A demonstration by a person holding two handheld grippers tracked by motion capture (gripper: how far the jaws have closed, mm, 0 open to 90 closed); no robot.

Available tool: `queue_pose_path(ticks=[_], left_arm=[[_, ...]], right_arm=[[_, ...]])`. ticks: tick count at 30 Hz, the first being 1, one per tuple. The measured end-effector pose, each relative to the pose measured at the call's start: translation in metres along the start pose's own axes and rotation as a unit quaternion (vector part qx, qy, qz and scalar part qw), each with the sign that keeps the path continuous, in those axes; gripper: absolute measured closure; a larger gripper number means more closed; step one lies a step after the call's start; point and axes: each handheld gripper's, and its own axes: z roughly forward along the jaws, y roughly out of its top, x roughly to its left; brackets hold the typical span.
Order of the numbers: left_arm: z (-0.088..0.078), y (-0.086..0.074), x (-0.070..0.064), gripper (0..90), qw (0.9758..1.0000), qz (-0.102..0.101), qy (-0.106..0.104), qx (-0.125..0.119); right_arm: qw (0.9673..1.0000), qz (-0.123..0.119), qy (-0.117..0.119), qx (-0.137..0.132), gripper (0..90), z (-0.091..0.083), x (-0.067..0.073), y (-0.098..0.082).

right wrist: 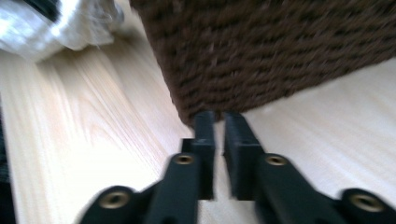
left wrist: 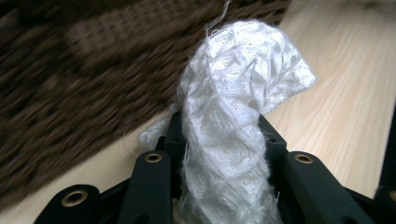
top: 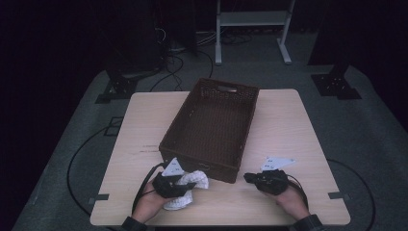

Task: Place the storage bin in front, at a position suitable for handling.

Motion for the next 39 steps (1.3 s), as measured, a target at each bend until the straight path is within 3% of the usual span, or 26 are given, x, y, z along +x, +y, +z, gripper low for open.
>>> queue_pose_path(ticks=[9,15,27,39], left_arm=[[-0.020,-0.026,0.016,65.2,0.9989,-0.036,0.029,0.004],[-0.023,-0.032,0.018,65.1,0.9987,-0.040,0.031,0.011],[-0.022,-0.031,0.017,65.1,0.9990,-0.036,0.023,0.010],[-0.021,-0.030,0.018,65.2,0.9992,-0.036,0.018,0.009]], right_arm=[[0.9987,-0.020,0.007,-0.045,89.4,-0.018,-0.007,0.028],[0.9973,-0.027,0.010,-0.068,89.4,-0.023,-0.011,0.045],[0.9967,-0.035,0.020,-0.071,89.4,-0.016,-0.013,0.058],[0.9953,-0.055,0.044,-0.066,89.4,0.001,0.005,0.071]])
